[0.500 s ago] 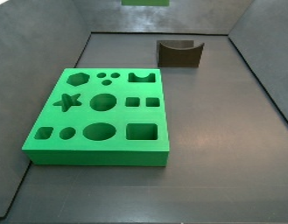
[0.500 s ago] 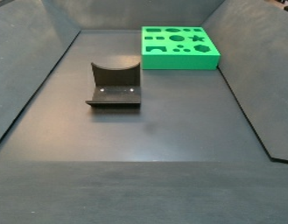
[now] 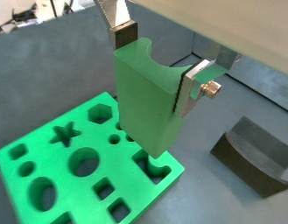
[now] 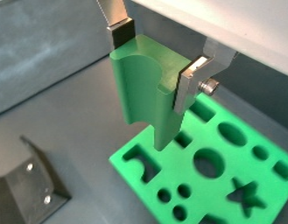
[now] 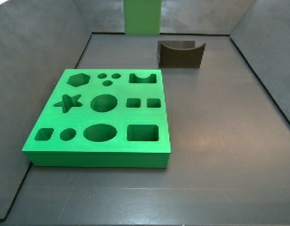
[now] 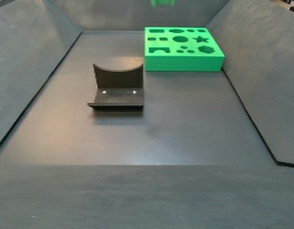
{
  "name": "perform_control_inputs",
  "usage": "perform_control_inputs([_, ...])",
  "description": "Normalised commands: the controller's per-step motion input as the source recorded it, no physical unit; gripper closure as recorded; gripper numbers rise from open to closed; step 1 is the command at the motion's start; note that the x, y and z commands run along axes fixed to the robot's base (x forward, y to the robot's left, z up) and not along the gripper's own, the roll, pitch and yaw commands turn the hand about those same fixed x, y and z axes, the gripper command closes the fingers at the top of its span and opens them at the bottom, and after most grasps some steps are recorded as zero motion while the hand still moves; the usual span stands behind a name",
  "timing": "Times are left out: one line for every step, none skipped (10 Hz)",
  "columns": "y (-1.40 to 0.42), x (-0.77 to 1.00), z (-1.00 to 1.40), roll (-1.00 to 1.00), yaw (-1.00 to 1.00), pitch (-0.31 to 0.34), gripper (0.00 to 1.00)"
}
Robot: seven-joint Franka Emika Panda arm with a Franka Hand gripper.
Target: Insert the arch object.
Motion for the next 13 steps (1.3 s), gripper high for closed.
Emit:
perform_control_inputs([0.49,-0.01,-1.00,0.16,0.20,-0.056,1.00])
perform_control_inputs([0.45,-0.02,-1.00,0.17,0.20,-0.060,1.00])
perform_control_inputs([0.38,-0.01,-0.99,0.17,0.19,-0.061,1.00])
perform_control_inputs([0.00,0.00,-1.00,0.15,0.10,-0.036,1.00])
perform_control_inputs([-0.38,0.08,-0.66,0.08,-0.01,-0.049,1.00])
perform_control_inputs([-0.45,0.09,-0.46,0.07,-0.06,-0.046,1.00])
perform_control_inputs([-0.31,0.13,-0.51,0.11,-0.11,0.000,1.00])
perform_control_inputs([-0.06,0.11,-0.49,0.03,-0.35,0.007,1.00])
perform_control_inputs([0.00,0.01,-0.43,0.00,-0.43,0.021,1.00])
perform_control_inputs([0.00,0.07,-0.35,0.00,-0.36,0.013,1.00])
perform_control_inputs([0.00,0.20,-0.40,0.00,-0.15,0.010,1.00])
perform_control_inputs([0.00,0.30,-0.56,0.00,0.00,0.027,1.00])
perform_control_inputs([0.00,0.33,-0.75,0.00,0.00,0.017,1.00])
